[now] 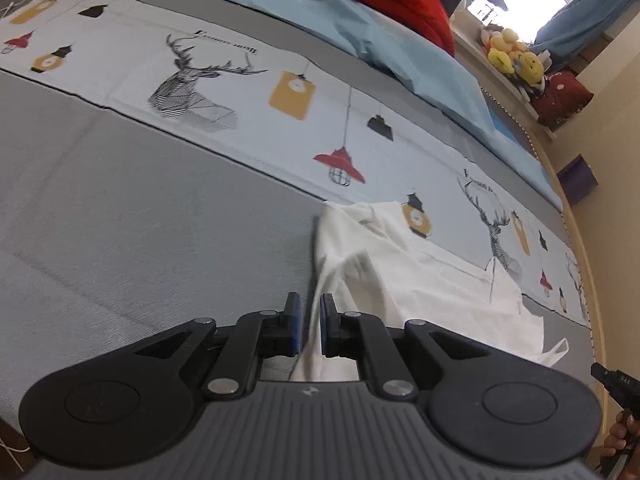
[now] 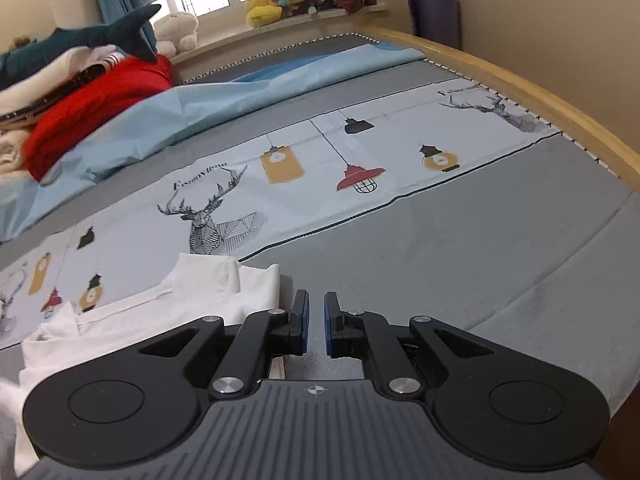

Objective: Fold small clothes
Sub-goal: 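Open both grippers and release the folded hem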

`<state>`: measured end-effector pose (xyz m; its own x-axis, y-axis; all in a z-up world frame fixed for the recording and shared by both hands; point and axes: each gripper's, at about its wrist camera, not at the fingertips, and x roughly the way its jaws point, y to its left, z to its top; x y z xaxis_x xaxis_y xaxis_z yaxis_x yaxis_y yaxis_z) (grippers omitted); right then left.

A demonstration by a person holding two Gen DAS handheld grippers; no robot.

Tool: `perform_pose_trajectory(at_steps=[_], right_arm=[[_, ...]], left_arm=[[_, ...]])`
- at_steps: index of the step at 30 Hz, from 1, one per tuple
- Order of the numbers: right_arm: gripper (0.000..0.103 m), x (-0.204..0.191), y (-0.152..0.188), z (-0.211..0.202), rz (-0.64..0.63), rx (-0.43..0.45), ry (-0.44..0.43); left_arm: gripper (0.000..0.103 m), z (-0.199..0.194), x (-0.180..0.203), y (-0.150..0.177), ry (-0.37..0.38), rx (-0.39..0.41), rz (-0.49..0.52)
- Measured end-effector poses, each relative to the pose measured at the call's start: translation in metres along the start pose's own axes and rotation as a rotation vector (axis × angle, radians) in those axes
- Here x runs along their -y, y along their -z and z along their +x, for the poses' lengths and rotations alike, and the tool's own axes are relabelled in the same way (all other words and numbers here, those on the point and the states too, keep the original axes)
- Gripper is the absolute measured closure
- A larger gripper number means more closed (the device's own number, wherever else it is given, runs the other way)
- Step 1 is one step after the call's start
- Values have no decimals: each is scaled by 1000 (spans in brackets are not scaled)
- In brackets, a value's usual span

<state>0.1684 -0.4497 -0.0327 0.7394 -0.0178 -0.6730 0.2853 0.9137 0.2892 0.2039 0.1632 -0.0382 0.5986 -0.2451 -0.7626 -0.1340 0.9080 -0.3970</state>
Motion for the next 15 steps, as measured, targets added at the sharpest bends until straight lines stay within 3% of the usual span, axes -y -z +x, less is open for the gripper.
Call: perform_pose_trajectory(at_steps=[7, 15], right_arm=[[95, 5, 18, 3, -115, -104, -32], [94, 0, 25, 17, -91, -142, -43]], left_arm=[[95, 4, -8, 11, -12, -48, 19], [89, 26, 5, 13, -6, -87, 34]])
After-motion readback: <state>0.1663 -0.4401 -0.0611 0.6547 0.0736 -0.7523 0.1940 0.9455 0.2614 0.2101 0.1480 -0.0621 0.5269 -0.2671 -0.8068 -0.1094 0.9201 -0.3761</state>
